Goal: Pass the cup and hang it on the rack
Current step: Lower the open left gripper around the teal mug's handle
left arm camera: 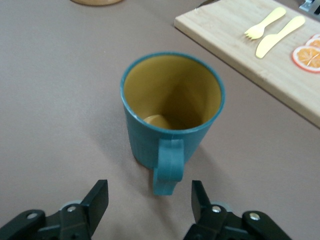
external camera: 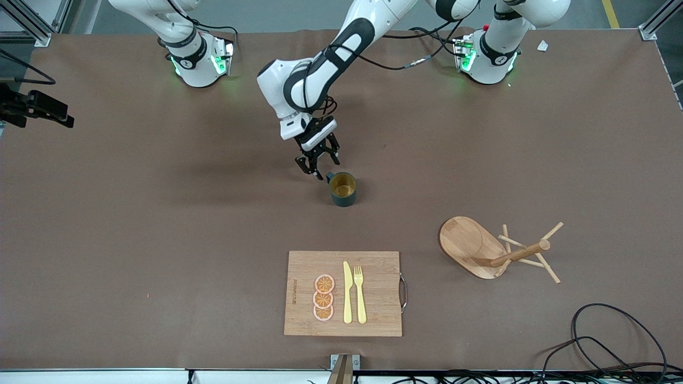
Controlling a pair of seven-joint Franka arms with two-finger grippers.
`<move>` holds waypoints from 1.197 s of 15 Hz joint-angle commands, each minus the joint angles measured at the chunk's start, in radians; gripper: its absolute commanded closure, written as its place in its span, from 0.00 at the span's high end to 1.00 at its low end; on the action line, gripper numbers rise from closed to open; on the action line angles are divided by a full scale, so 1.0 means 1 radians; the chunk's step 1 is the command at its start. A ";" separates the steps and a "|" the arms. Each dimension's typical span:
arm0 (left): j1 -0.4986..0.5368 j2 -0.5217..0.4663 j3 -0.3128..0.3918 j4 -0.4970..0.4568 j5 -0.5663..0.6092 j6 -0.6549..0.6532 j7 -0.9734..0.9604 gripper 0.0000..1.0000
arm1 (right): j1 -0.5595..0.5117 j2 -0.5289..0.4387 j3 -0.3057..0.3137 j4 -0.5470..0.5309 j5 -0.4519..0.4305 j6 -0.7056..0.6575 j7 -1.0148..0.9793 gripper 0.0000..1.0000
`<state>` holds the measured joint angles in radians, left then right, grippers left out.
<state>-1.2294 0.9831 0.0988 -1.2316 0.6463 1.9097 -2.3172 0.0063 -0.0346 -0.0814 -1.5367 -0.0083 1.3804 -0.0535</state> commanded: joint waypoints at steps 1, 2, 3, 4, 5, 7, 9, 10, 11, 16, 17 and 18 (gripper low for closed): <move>-0.009 0.029 0.015 0.029 0.022 0.014 -0.011 0.71 | -0.008 -0.062 0.005 -0.048 0.004 0.019 0.012 1.00; -0.009 0.028 0.016 0.029 0.022 0.014 -0.010 0.69 | -0.008 -0.065 0.005 -0.048 0.004 0.016 0.012 1.00; -0.007 0.029 0.016 0.029 0.022 0.014 -0.010 0.66 | -0.009 -0.068 0.005 -0.046 0.004 0.016 0.011 1.00; -0.007 0.029 0.016 0.029 0.022 0.014 -0.010 0.65 | -0.019 -0.077 0.006 -0.048 0.004 0.016 0.011 1.00; -0.007 0.029 0.016 0.029 0.022 0.015 -0.010 0.64 | -0.019 -0.085 0.006 -0.046 0.004 0.011 0.007 1.00; -0.006 0.029 0.016 0.027 0.022 0.014 -0.008 0.62 | -0.019 -0.097 0.011 -0.048 0.004 0.011 0.006 1.00; -0.005 0.029 0.016 0.027 0.022 0.015 -0.007 0.59 | -0.019 -0.096 0.011 -0.048 0.005 0.012 0.007 1.00; -0.002 0.029 0.018 0.027 0.022 0.015 -0.005 0.58 | -0.017 -0.096 0.011 -0.048 0.005 0.012 0.007 1.00; -0.002 0.029 0.019 0.027 0.022 0.017 -0.005 0.57 | -0.017 -0.096 0.009 -0.048 0.005 0.011 0.007 1.00; -0.002 0.031 0.029 0.026 0.022 0.029 0.010 0.48 | -0.032 -0.094 0.003 -0.049 0.017 0.000 0.003 1.00; -0.001 0.031 0.029 0.026 0.022 0.037 0.010 0.45 | -0.034 -0.093 0.003 -0.049 0.019 0.000 0.000 1.00; -0.001 0.031 0.030 0.026 0.022 0.040 0.012 0.41 | -0.034 -0.093 0.003 -0.049 0.019 -0.001 -0.012 1.00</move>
<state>-1.2283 1.0020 0.1204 -1.2242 0.6464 1.9373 -2.3144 -0.0111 -0.0996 -0.0848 -1.5572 -0.0043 1.3786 -0.0539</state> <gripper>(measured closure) 0.546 0.000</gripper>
